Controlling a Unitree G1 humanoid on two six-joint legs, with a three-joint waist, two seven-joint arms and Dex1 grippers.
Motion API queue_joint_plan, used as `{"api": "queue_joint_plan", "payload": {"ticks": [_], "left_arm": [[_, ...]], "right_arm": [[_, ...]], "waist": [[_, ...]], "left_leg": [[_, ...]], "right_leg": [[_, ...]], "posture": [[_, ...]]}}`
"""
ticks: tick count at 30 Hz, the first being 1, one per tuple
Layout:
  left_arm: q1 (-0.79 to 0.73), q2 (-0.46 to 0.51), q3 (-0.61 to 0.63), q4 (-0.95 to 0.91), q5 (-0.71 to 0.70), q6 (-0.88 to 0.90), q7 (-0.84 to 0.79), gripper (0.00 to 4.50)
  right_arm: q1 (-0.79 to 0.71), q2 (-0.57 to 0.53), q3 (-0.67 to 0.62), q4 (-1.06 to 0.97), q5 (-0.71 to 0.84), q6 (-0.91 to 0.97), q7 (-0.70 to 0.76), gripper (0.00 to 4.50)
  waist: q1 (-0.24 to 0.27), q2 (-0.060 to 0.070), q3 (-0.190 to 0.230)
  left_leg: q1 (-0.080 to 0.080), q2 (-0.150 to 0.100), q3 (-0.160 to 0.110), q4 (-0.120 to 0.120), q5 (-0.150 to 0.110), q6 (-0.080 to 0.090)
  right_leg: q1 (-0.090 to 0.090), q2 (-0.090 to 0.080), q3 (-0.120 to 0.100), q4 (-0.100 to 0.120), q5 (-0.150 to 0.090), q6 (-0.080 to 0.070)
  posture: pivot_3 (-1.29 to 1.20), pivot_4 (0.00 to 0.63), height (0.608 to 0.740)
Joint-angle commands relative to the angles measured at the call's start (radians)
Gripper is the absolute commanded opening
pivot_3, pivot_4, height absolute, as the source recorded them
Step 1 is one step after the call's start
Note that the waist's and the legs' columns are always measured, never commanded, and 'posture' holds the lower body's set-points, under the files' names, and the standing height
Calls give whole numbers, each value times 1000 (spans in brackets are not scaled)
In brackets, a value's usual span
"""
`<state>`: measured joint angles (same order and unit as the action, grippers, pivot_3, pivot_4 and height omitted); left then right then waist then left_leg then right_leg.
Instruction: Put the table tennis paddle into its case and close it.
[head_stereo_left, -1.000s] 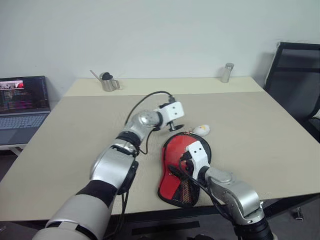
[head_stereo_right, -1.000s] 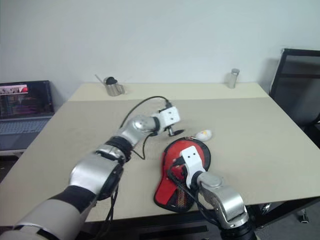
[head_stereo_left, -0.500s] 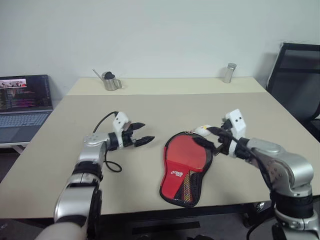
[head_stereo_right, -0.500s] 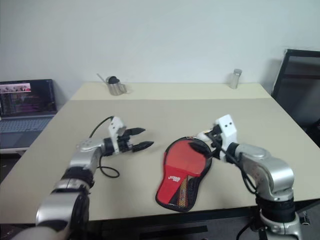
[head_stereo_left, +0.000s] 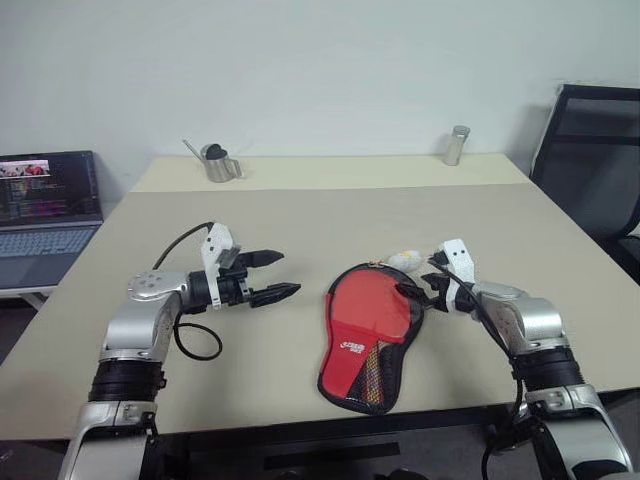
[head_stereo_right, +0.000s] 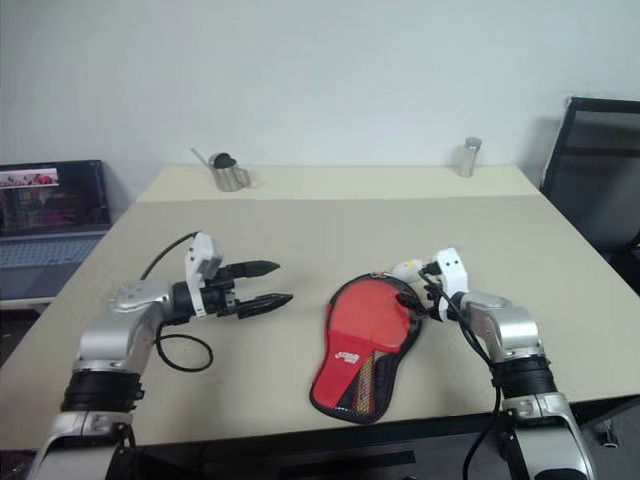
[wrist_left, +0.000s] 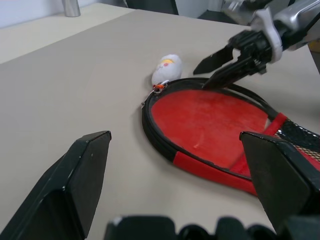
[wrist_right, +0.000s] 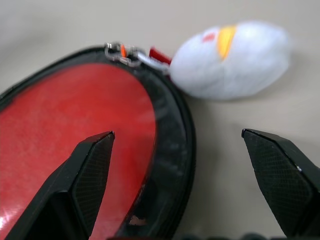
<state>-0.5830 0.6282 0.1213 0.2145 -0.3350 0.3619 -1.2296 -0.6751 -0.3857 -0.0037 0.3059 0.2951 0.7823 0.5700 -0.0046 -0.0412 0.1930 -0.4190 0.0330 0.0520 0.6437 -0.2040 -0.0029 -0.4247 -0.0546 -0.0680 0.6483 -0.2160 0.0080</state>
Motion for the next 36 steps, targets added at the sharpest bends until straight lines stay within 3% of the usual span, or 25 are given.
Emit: {"api": "queue_joint_plan", "payload": {"ticks": [1,13,14,26,31,36], "left_arm": [[1,36,2,-66,-35,26,-7,4500],[3,69,-14,-85,-41,36,-9,4500],[4,70,-15,-87,-41,37,-9,4500],[2,84,-28,-87,-45,35,-9,4500],[4,84,-33,-89,-45,34,-9,4500],[6,83,-35,-92,-45,34,-10,4500]], "right_arm": [[-34,-1,9,37,-14,-58,31,4118],[-122,27,103,202,-55,-119,188,157],[-133,31,113,219,-64,-132,200,14],[-253,126,170,406,-160,-295,298,14],[-278,173,178,424,-171,-318,333,14],[-295,208,175,430,-181,-331,347,14]], "waist": [[0,0,0],[-7,0,0],[-11,0,0],[-53,0,0],[-56,0,0],[-56,0,0]], "left_leg": [[0,0,0,0,0,0],[1,1,1,0,0,0],[2,1,1,-1,0,0],[4,8,5,-1,0,0],[6,14,6,-1,-2,-3],[5,16,6,-1,-4,-8]], "right_leg": [[0,0,0,0,0,0],[0,0,1,0,0,0],[0,1,1,0,0,0],[0,3,3,1,1,-2],[-1,15,4,1,2,-4],[-3,18,5,2,0,-8]], "posture": [[0,150,740],[0,150,740],[0,150,740],[0,150,740],[0,150,740],[0,150,740]]}}
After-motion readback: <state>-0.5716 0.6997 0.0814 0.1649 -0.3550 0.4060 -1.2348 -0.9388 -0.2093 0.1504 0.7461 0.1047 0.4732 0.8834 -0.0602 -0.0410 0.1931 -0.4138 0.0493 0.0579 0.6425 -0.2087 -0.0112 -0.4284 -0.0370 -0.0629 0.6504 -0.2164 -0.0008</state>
